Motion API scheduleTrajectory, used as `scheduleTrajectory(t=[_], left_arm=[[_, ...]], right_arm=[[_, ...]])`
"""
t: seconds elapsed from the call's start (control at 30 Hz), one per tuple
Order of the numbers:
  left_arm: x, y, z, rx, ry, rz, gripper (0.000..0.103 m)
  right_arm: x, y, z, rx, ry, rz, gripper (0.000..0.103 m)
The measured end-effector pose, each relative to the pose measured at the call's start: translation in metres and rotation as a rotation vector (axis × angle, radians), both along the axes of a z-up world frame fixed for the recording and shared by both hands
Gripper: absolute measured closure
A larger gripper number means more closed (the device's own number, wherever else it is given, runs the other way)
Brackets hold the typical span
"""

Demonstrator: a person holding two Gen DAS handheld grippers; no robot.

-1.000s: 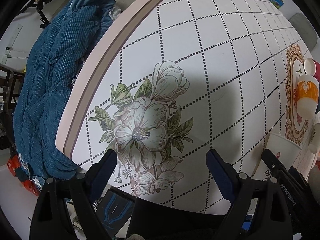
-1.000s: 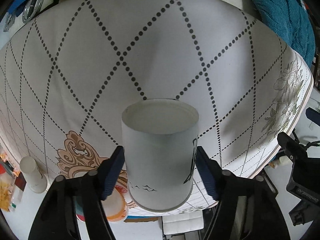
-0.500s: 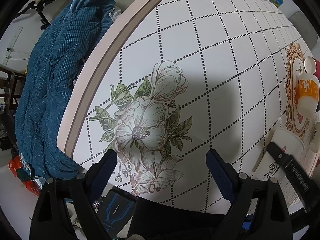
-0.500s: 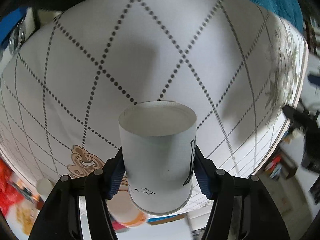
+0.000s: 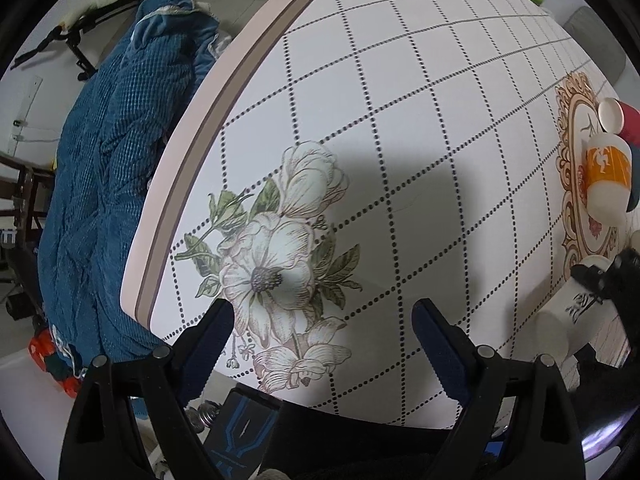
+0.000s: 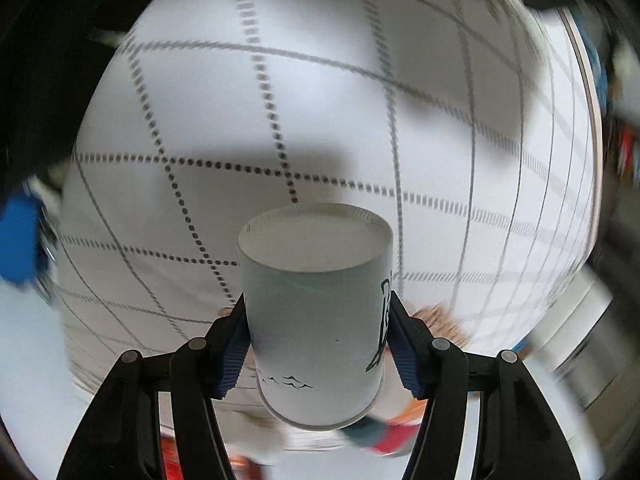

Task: Flip cup upside down
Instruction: 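Lift the cup and rotate the right gripper to turn it rim-down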

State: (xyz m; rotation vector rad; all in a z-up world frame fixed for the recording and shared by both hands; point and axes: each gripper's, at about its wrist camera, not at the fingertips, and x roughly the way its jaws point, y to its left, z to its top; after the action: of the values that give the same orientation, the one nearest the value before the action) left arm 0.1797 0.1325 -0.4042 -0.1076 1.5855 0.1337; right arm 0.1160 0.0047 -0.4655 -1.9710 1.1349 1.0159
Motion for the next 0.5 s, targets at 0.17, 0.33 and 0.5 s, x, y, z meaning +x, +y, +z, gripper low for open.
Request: scheduleTrajectory(t=[0.17, 0.33, 0.5], left_arm=[[0.004, -0.014, 0.004, 0.006, -0.009, -0.041, 0.012], [0.007, -0.028, 0.006, 0.01, -0.015, -0.074, 0.012], [0.009, -0.036, 0.006, 0.012, -0.016, -0.097, 0.012]], right_arm=[[0.04, -0.004, 0.004, 0.023, 0.032, -0.372, 0.038], [0.078, -0.018, 0.005, 0.045, 0.072, -0.708, 0.038], [0.104, -0.037, 0.005, 0.066, 0.124, -0.978, 0.039]])
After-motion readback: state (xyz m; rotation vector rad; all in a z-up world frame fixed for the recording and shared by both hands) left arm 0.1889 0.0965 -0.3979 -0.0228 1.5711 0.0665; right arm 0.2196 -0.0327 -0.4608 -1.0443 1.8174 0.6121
